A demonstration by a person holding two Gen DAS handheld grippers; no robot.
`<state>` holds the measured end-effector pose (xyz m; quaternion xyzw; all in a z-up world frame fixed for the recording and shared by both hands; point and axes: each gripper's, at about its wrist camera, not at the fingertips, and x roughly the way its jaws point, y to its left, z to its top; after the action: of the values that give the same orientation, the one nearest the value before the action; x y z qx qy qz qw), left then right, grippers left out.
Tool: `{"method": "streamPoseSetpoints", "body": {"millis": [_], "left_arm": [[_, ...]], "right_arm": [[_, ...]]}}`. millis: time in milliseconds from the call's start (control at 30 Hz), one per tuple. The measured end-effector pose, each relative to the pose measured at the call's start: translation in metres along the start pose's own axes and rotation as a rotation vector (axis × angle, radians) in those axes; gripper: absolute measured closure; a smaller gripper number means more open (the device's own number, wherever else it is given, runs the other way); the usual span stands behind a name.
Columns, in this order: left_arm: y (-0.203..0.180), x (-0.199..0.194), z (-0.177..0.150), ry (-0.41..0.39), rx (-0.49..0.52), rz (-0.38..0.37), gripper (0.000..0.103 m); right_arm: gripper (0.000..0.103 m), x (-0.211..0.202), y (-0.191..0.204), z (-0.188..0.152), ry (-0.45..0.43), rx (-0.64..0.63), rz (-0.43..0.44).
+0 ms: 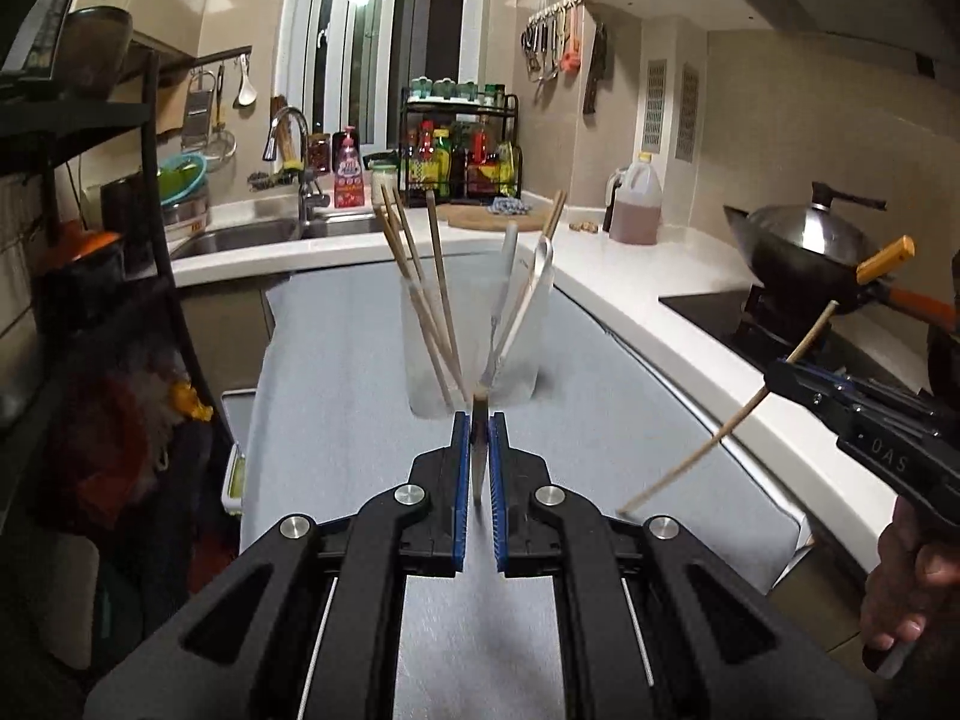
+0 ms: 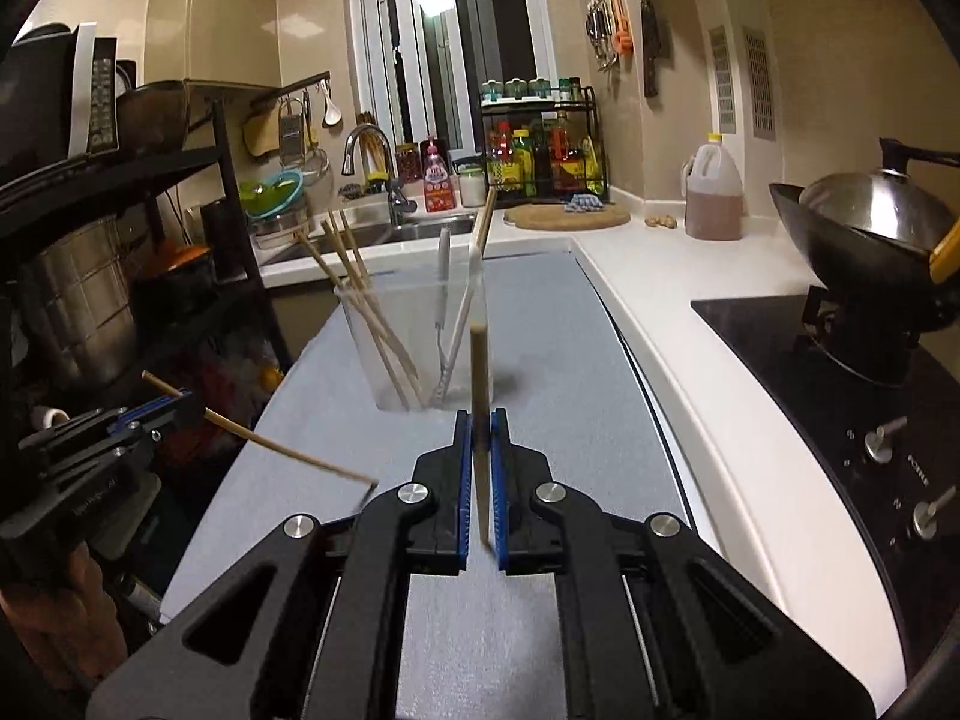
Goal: Organize utensils
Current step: 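Lift both held chopsticks upright and carry them over the clear container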
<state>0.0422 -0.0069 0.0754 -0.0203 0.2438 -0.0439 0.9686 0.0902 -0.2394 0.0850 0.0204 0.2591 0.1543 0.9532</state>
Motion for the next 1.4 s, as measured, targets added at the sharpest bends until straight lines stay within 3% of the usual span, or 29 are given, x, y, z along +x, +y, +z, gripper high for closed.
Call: {"method": "streamPoseSetpoints", "body": {"millis": [500,933,1067,1233,1400], "left_arm": [[0.036,0.012,0.08,0.055,-0.075,-0.067,0.097],[0.029,0.041,0.186,0.003,-0.051,-0.113,0.097],[0.029,0.055,0.218,-0.062,-0.051,-0.116,0.097],[0.027,0.087,0.23,-0.08,-0.044,-0.089,0.097],[0.024,0.132,0.216,-0.006,-0.001,-0.075,0.097]], "right_arm": [[0.097,0.019,0.003,0.082,-0.033,0.02,0.063],[0.097,0.045,0.013,0.173,-0.12,0.004,0.121],[0.097,0.063,0.019,0.206,-0.166,-0.014,0.124],[0.097,0.103,0.024,0.216,-0.153,-0.043,0.102],[0.097,0.143,0.02,0.203,-0.082,-0.05,0.105]]}}
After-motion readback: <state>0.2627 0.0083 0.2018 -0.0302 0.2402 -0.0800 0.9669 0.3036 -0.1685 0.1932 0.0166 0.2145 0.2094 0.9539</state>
